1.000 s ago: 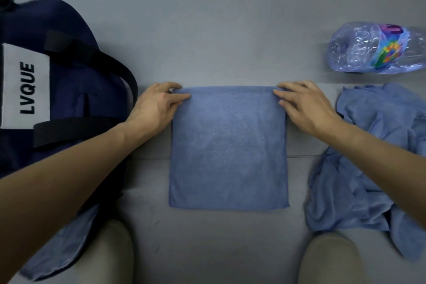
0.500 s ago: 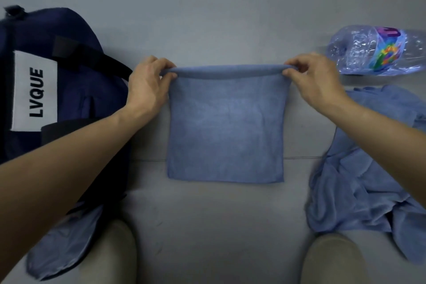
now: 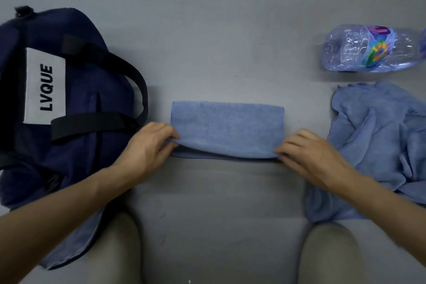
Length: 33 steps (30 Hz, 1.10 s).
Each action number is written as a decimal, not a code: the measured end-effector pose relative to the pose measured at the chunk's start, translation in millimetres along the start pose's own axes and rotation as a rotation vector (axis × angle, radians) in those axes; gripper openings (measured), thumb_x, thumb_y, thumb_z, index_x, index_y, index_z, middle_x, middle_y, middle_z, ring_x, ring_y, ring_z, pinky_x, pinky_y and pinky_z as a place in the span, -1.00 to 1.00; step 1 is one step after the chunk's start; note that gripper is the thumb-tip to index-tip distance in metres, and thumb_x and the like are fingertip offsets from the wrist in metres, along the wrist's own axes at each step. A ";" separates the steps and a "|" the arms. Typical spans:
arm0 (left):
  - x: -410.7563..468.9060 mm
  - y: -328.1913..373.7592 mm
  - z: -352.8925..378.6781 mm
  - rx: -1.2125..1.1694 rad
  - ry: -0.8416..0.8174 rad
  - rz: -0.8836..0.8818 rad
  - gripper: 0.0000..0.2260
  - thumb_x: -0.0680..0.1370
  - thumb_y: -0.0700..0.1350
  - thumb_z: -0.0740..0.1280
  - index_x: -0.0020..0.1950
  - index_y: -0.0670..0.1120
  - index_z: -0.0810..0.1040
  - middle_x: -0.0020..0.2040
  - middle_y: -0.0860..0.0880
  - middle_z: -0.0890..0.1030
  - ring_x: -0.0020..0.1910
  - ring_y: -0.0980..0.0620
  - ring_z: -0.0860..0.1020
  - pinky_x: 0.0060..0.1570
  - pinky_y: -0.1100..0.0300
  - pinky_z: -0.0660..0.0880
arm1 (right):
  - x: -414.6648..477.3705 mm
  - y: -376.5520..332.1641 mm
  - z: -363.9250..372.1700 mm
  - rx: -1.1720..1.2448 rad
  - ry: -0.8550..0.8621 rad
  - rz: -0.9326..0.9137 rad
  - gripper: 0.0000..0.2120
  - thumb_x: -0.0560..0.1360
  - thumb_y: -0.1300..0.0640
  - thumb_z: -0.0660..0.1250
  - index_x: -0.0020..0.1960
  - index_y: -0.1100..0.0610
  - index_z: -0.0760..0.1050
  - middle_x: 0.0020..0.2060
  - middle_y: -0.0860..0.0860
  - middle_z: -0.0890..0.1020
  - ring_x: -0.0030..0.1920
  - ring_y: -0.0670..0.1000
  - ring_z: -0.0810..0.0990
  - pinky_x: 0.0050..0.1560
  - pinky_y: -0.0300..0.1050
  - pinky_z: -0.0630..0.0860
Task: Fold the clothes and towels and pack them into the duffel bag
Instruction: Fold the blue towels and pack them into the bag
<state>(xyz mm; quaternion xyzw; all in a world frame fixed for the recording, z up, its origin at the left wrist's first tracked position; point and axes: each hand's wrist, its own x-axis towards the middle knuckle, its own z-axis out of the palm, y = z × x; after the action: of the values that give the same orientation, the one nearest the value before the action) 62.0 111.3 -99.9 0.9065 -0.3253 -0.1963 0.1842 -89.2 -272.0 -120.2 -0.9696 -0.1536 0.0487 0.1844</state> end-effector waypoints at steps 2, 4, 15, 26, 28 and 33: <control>-9.8 -3.2 9.7 0.078 -0.117 0.032 -0.77 0.52 0.04 0.19 0.01 -0.01 0.58 0.01 0.06 0.59 -0.01 -0.04 0.54 -0.02 0.03 0.51 | -12.7 -8.2 16.2 -0.002 -0.081 -0.001 -0.70 0.59 -0.06 0.19 0.00 0.06 0.65 -0.14 -0.03 0.62 -0.16 0.09 0.54 -0.08 0.01 0.54; -13.0 -0.5 16.2 0.207 -0.185 0.036 -0.75 0.52 0.11 0.19 0.04 0.03 0.57 0.07 0.07 0.56 0.05 -0.05 0.54 0.01 0.02 0.49 | -17.8 -11.8 23.5 0.006 -0.147 0.046 -0.65 0.58 -0.17 0.19 0.03 0.03 0.64 -0.12 -0.06 0.59 -0.14 0.05 0.53 -0.09 0.01 0.55; 33.0 60.6 66.8 0.287 -0.250 -0.235 -0.29 0.57 0.38 -0.14 0.64 0.11 -0.21 0.66 -0.05 -0.19 0.63 -0.17 -0.14 0.57 -0.18 -0.06 | 45.3 8.2 31.4 -0.162 -0.243 0.005 -0.44 0.61 -0.22 0.04 0.53 0.00 0.33 0.56 0.13 0.27 0.52 0.24 0.29 0.46 0.20 0.31; 97.7 42.8 57.9 0.355 0.081 0.082 -0.40 0.56 -0.04 0.40 0.58 -0.03 0.31 0.58 -0.26 0.24 0.55 -0.33 0.21 0.49 -0.28 0.17 | 9.6 -78.0 52.3 0.001 -0.147 0.146 -0.35 0.59 -0.22 0.13 0.59 0.06 0.21 0.61 0.09 0.11 0.51 0.18 0.30 0.43 0.07 0.38; 69.2 47.5 67.0 0.279 0.127 0.221 -0.51 0.57 -0.10 0.35 0.51 -0.08 0.43 0.52 -0.25 0.37 0.50 -0.31 0.33 0.46 -0.22 0.27 | 5.1 -80.1 53.0 -0.051 -0.138 0.065 -0.39 0.58 -0.15 0.16 0.55 0.11 0.31 0.59 0.12 0.18 0.45 0.18 0.38 0.39 0.07 0.44; -15.4 55.1 96.2 0.222 -0.102 0.464 -0.50 0.67 0.11 0.16 0.58 -0.07 0.32 0.58 -0.15 0.29 0.57 -0.18 0.24 0.53 -0.12 0.22 | -19.0 -62.6 70.3 -0.202 -0.235 -0.099 -0.39 0.58 -0.07 0.17 0.59 0.06 0.20 0.59 0.08 0.18 0.59 0.17 0.14 0.46 0.20 0.29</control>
<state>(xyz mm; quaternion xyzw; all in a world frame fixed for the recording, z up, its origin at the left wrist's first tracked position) -23.3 62.0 -153.1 0.8112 -0.5528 -0.1576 0.1071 -135.4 -198.6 -161.4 -0.9621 -0.2257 0.1368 0.0687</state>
